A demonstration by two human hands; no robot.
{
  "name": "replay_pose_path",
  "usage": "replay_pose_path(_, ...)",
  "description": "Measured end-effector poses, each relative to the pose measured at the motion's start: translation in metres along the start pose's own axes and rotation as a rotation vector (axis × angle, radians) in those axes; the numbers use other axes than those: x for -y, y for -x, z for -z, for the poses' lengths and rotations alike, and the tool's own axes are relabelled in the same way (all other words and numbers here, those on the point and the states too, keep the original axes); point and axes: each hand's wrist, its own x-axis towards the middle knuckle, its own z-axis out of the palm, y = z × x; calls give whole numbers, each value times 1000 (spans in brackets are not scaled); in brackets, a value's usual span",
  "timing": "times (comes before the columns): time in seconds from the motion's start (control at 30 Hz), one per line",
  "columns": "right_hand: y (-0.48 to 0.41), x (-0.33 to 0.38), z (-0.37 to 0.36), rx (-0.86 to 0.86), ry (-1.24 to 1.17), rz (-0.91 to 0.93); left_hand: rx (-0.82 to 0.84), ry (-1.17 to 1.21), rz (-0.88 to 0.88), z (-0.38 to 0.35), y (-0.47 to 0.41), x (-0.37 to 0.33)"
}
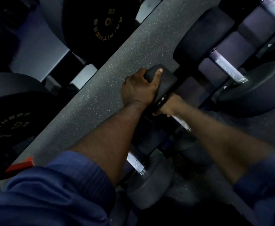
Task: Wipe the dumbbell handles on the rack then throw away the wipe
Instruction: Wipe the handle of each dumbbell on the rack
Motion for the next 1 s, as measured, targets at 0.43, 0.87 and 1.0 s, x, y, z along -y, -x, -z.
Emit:
replay_pose_path(0.43,27,-32,17,-238,-306,139,-1,-10,-10,-1,-1,2)
replay_pose_path(0.87,48,-30,4,-229,382,275,-1,15,12,3,1,0)
replay_pose_path(1.0,55,-29,28,-185,412,227,12,-3,2,6,2,-2)
